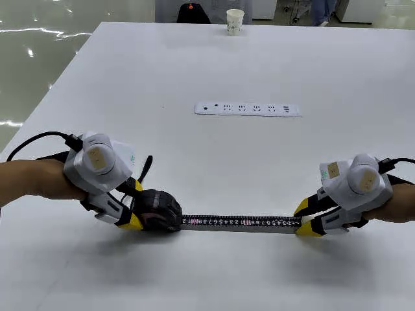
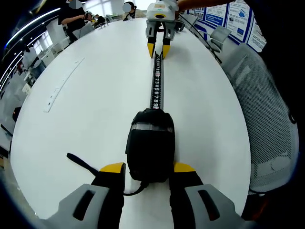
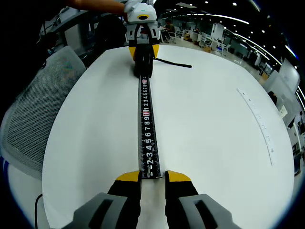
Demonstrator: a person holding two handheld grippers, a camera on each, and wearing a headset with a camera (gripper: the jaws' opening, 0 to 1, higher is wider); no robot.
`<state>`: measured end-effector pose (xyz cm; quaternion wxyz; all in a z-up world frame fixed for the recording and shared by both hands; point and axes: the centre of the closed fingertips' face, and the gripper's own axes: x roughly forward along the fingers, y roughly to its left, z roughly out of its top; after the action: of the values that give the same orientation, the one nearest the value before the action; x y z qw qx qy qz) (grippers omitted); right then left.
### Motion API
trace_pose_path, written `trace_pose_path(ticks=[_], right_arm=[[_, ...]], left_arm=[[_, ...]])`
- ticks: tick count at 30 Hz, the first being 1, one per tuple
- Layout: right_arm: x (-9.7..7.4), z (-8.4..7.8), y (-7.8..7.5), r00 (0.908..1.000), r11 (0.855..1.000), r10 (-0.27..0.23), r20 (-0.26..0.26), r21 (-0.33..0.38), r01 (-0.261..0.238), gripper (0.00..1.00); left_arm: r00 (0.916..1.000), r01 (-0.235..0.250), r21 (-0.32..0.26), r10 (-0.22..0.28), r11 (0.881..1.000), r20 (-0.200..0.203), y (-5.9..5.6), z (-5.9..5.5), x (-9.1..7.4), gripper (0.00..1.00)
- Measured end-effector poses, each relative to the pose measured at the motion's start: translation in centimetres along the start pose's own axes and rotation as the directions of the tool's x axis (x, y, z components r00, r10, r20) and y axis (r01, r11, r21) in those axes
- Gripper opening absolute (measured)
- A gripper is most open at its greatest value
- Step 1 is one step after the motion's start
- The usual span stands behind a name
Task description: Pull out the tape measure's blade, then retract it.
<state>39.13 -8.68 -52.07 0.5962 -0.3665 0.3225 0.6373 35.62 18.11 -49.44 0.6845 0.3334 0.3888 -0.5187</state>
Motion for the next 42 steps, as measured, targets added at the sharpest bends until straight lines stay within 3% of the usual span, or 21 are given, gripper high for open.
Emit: trace_pose_path(ticks=[16, 29, 42], right_arm=[[-1.2, -0.6, 0.4, 0.999, 0.998, -0.042, 0.016, 0.045, 0.042, 0.25], [-2.3, -0.3, 1.8, 0.9936, 0.992, -0.102, 0.05, 0.084, 0.097, 0.35], [-2.8, 0.3, 3.6, 0.9823, 0.978, -0.158, 0.1, 0.151, 0.142, 0.44]], left_arm=[[0.9995, -0.033, -0.073, 0.033, 0.997, -0.003, -0.1, -0.8, -1.2, 0.44], [0.992, -0.088, -0.161, 0.101, 0.983, 0.075, -1.5, -0.7, -2.8, 0.57], [0.9815, -0.119, -0.22, 0.148, 0.968, 0.121, -3.1, -0.7, -3.2, 0.65]])
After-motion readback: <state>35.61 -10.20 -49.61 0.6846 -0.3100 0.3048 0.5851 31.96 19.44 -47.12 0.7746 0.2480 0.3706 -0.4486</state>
